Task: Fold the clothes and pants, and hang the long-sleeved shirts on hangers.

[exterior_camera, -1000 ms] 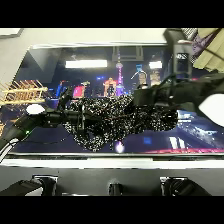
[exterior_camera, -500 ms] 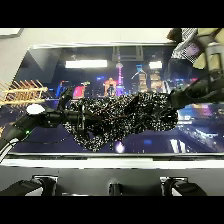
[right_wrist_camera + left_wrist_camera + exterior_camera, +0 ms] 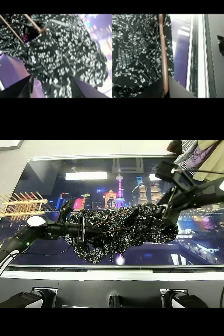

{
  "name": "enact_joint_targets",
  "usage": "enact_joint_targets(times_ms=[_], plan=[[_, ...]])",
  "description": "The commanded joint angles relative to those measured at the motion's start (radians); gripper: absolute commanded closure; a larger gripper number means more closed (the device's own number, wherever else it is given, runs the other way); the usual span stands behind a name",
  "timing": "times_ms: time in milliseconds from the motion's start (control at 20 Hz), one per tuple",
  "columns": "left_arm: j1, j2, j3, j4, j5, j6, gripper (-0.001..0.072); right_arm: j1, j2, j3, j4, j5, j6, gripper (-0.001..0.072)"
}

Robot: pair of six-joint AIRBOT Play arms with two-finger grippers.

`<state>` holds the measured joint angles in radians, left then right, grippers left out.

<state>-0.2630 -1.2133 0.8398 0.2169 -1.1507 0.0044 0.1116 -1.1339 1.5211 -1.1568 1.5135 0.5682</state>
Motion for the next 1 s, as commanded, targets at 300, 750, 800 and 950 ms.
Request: enact_joint_targets(times_ms=[300, 750, 800, 950], plan=[[0.000, -0.001, 0.001, 0.001, 0.000, 0.000, 0.0687, -0.001, -0.167, 0.000, 0.146, -0.006, -0.098, 0.0280], [0.002, -0.001, 0.001, 0.001, 0.000, -0.006, 0.0636, -0.002, -0.093, 0.000, 0.129, 0.064, -0.142, 0.0696], [0.007, -0.001, 0.001, 0.001, 0.013, -0.040, 0.0552, -0.002, -0.077, 0.000, 0.107, 0.061, -0.142, 0.0697], [0.057, 0.001, 0.001, 0.000, 0.121, -0.333, 0.0103, -0.002, -0.040, 0.000, 0.066, 0.059, -0.101, 0.0697]])
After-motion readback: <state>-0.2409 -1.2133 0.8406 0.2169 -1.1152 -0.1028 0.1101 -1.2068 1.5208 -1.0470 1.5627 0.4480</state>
